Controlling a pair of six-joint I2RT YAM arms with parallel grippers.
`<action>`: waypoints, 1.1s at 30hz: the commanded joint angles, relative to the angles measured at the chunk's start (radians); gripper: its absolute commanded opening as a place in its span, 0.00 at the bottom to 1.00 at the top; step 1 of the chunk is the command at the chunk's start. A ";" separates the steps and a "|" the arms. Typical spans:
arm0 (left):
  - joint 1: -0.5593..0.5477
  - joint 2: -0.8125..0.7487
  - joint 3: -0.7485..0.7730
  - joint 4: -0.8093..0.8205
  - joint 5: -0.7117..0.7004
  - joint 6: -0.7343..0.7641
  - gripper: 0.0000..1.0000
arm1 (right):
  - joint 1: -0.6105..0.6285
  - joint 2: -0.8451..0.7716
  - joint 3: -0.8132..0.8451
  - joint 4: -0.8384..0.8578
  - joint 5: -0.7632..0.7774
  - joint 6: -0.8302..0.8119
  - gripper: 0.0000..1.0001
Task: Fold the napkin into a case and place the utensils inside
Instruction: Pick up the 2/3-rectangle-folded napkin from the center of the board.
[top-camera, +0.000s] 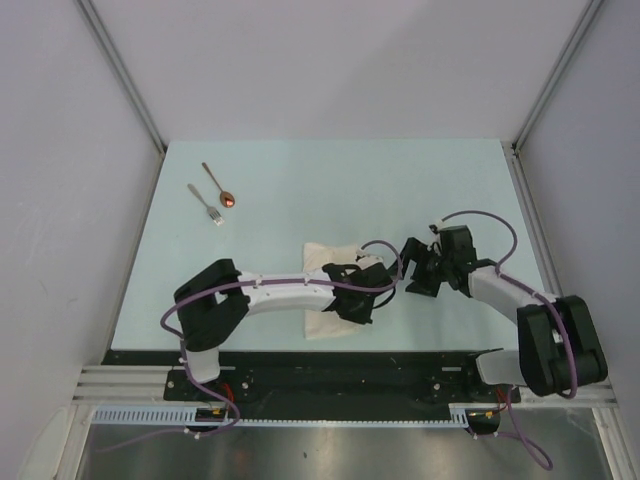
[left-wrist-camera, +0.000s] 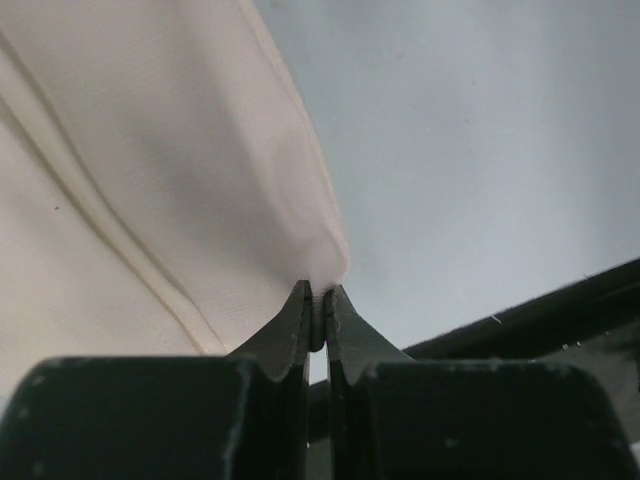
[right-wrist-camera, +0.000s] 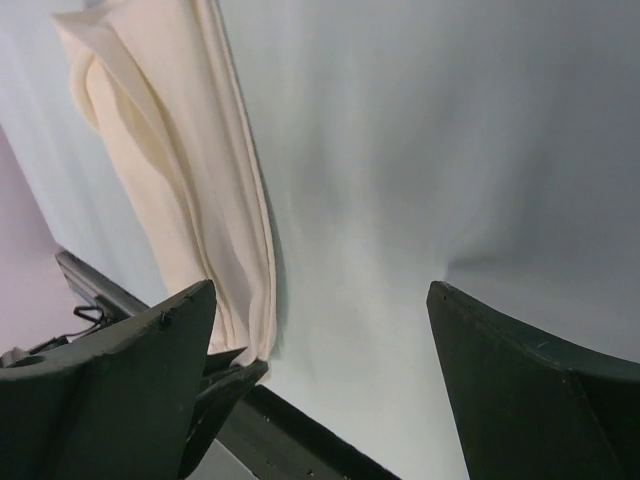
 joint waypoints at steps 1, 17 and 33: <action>0.023 -0.119 -0.070 0.090 0.064 -0.017 0.07 | 0.069 0.113 0.058 0.231 -0.084 0.059 0.92; 0.039 -0.219 -0.143 0.116 0.097 -0.014 0.01 | 0.227 0.451 0.173 0.439 -0.081 0.177 0.85; 0.051 -0.256 -0.218 0.196 0.156 0.007 0.00 | 0.169 0.571 0.278 0.508 -0.122 0.142 0.33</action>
